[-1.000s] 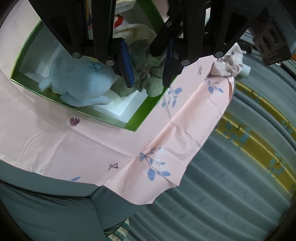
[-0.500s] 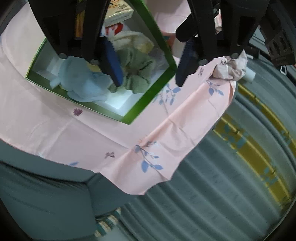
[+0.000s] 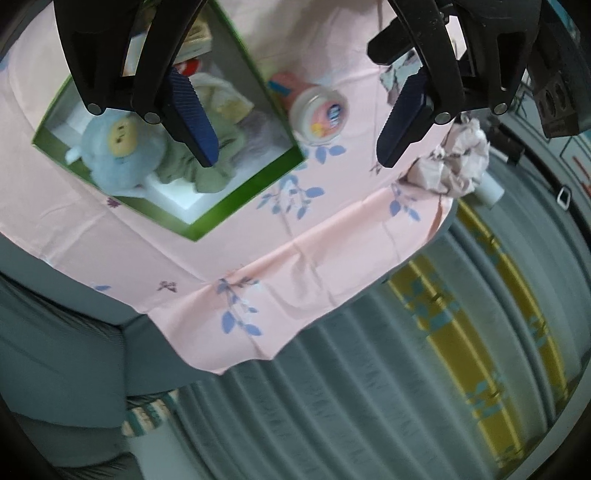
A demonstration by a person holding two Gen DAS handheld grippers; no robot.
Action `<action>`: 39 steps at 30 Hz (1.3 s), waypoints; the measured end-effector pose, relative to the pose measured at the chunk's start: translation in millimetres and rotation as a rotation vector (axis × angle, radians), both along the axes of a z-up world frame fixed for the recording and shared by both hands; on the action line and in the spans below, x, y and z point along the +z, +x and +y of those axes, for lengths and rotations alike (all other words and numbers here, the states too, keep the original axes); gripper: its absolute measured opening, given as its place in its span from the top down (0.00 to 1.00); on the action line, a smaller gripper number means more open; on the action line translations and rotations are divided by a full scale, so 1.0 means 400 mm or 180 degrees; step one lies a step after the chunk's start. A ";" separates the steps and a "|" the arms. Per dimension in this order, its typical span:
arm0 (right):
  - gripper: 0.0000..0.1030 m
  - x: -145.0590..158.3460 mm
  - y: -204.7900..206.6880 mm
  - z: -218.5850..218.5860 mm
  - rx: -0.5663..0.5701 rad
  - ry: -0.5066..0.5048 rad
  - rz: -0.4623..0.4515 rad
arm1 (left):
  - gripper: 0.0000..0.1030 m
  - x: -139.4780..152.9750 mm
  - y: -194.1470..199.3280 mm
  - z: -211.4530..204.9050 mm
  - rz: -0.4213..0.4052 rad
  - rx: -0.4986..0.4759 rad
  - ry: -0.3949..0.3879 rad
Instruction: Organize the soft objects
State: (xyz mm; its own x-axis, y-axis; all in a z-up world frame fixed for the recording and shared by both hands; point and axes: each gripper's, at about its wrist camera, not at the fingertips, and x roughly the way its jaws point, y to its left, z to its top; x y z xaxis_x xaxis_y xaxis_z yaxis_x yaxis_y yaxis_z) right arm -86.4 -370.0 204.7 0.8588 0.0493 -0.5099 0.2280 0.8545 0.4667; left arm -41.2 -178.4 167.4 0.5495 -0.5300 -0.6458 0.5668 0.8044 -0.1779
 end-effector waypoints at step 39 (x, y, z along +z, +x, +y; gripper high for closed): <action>0.12 -0.334 0.442 0.760 0.1696 -0.0676 0.1859 | 0.01 -0.378 -0.021 0.601 0.0789 0.1496 0.0287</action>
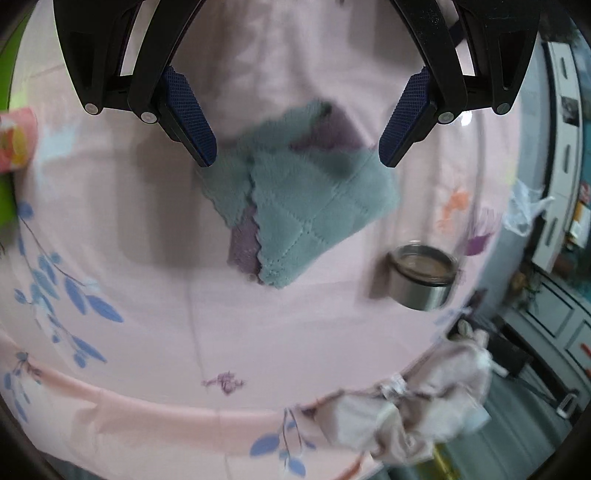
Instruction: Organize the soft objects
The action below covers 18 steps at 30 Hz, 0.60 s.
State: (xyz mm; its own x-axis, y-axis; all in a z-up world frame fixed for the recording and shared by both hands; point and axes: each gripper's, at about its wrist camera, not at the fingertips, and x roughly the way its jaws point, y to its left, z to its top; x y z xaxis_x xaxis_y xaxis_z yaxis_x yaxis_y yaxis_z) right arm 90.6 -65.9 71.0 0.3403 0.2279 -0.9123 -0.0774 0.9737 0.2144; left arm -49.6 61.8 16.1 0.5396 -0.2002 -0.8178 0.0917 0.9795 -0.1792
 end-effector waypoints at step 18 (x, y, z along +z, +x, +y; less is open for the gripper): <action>0.86 -0.031 0.002 -0.046 -0.0141 -0.0059 0.0017 | 0.01 -0.004 -0.012 -0.020 -0.0073 -0.0083 0.0188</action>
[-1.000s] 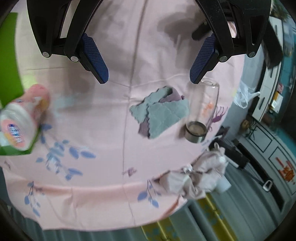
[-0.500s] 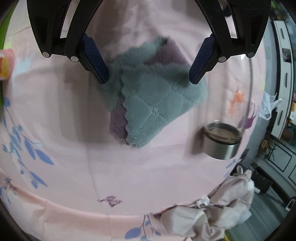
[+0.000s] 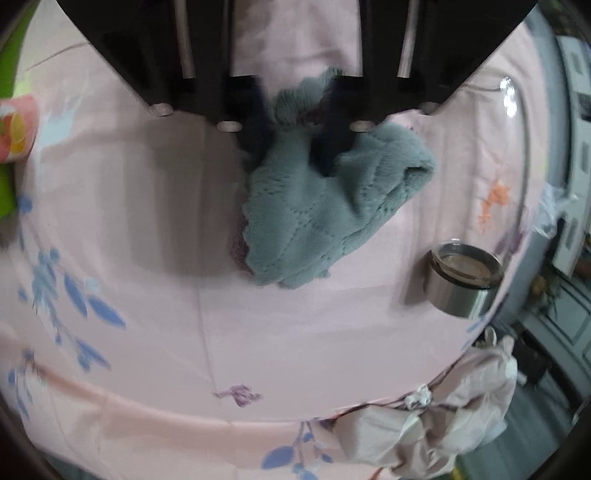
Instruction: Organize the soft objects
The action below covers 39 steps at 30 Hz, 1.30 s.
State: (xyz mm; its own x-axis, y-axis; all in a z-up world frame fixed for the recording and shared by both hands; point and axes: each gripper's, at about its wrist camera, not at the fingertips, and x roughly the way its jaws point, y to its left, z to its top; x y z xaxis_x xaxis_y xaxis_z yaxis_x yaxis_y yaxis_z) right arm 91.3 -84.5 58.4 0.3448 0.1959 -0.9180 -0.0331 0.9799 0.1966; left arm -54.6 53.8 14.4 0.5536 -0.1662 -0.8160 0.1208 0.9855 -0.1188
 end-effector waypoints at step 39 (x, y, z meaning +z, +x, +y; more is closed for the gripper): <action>0.29 0.144 -0.362 -0.296 -0.0576 0.0894 -0.0295 | 0.46 0.103 -0.055 -0.138 0.0393 -0.0586 -0.1235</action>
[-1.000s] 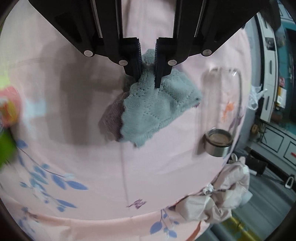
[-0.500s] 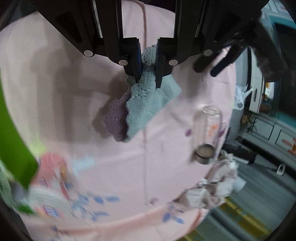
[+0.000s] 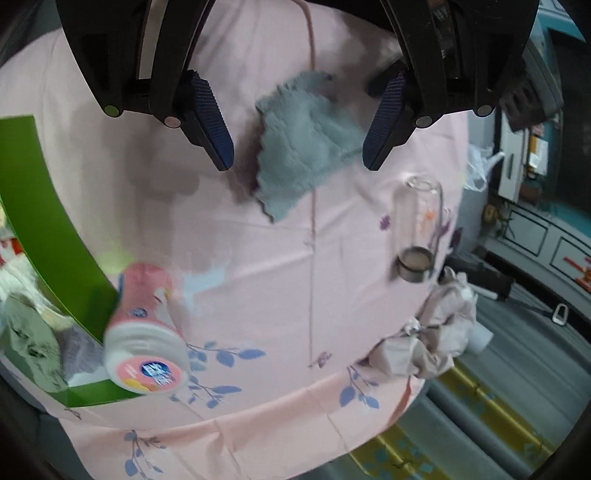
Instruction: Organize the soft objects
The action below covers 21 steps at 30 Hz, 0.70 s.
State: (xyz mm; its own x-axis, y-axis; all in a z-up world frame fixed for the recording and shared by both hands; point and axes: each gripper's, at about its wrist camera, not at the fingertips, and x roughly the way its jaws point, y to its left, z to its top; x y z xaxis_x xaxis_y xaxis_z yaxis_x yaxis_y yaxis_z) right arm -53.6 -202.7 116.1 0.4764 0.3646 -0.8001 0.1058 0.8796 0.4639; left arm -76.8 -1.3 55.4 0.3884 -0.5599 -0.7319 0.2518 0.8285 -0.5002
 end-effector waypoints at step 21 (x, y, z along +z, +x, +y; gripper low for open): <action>0.46 -0.180 0.068 0.048 0.0452 0.0299 0.0308 | 0.63 -0.082 0.078 -0.083 0.0176 -0.0081 0.0404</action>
